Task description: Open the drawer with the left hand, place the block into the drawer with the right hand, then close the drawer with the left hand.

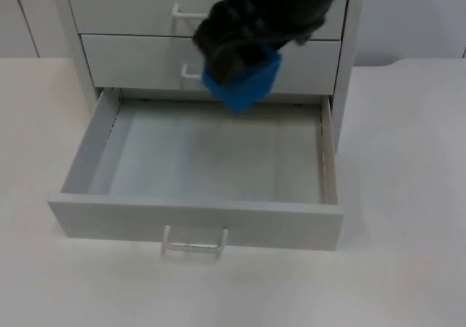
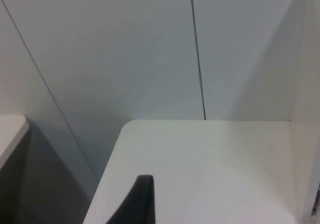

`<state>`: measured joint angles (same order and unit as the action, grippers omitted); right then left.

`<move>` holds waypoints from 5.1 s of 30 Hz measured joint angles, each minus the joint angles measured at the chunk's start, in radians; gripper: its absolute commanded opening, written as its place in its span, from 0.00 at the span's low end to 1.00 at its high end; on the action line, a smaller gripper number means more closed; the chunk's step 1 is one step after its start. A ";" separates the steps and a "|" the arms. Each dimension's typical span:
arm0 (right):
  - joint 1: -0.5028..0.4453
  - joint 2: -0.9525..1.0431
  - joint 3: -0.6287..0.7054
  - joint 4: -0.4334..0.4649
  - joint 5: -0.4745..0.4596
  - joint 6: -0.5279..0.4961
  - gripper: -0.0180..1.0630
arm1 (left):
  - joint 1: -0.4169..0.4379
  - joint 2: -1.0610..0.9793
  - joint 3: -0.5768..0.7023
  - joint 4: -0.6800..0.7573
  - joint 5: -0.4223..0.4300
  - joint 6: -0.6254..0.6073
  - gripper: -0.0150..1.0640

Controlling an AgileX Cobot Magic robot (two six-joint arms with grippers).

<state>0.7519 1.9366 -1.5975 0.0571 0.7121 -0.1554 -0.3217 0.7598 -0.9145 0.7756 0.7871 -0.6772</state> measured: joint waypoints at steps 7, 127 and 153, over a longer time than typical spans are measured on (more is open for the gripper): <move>0.011 0.119 -0.014 0.001 -0.045 -0.112 0.01 | 0.000 0.014 0.000 0.000 0.037 0.000 0.99; -0.829 -0.702 0.595 0.108 -0.201 -0.012 0.99 | 0.000 0.018 0.000 0.003 0.021 0.019 0.99; -0.799 -0.681 0.599 0.063 -0.222 0.026 0.99 | 0.000 0.018 0.000 -0.029 0.014 0.019 0.99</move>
<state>-0.0470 1.2556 -0.9986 0.1204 0.4902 -0.1293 -0.3217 0.7781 -0.9145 0.7466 0.8014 -0.6582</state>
